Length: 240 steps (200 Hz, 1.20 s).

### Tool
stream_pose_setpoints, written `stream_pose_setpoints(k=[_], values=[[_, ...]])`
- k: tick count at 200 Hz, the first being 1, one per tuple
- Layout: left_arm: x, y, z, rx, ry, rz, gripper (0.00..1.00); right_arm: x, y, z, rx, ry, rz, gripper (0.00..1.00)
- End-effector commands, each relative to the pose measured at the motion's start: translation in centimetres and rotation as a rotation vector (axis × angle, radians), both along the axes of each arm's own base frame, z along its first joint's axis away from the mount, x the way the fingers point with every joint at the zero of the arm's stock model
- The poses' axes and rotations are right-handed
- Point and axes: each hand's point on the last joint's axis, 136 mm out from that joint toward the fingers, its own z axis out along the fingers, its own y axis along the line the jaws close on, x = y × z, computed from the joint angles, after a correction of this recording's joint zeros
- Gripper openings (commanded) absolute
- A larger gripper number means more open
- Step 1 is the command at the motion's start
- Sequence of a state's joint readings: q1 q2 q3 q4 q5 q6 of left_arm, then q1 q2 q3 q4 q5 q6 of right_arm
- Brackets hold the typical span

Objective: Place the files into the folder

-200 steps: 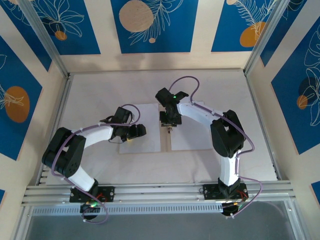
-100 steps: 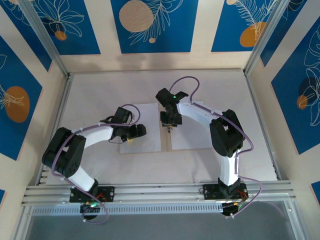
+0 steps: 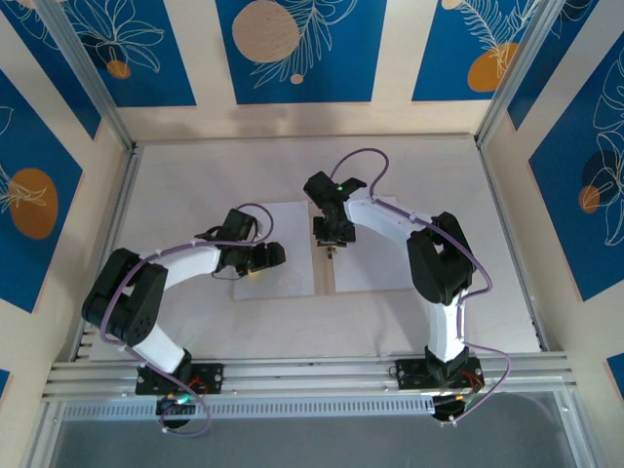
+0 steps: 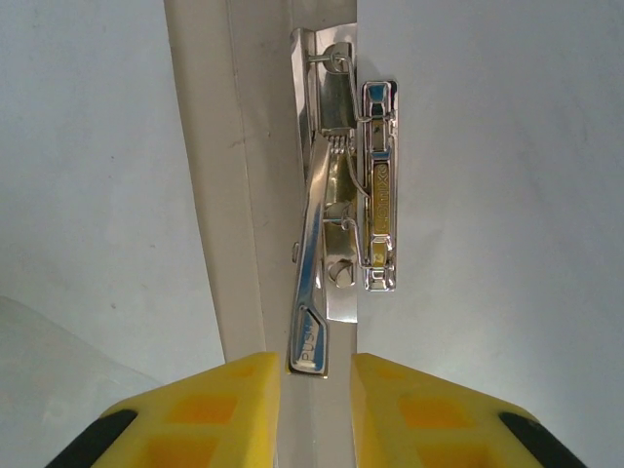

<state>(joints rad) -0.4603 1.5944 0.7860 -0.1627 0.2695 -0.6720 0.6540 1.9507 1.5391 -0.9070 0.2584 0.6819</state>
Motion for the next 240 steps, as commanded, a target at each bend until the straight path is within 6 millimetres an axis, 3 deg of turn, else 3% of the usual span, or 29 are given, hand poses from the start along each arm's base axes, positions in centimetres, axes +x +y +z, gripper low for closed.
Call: stream_pose_setpoints(k=[1,91,155,240], values=[[-2.5,1.0,-2.7,0.034,0.12,-0.005,0.78,0.4,0.0,0.2,-0.007,0.0,-0.006,0.26],[-2.6,0.9,-2.8,0.035,0.124,-0.01,0.78,0.6,0.3,0.6,0.011,-0.003,-0.005,0.29],[-2.6,0.9,-2.8,0.035,0.123,-0.009,0.78,0.5,0.2,0.4,0.004,0.001,-0.003,0.17],[-2.4,0.9,-2.5,0.036,0.118,-0.011,0.78,0.0,-0.9,-0.6,-0.055,0.02,0.004,0.12]])
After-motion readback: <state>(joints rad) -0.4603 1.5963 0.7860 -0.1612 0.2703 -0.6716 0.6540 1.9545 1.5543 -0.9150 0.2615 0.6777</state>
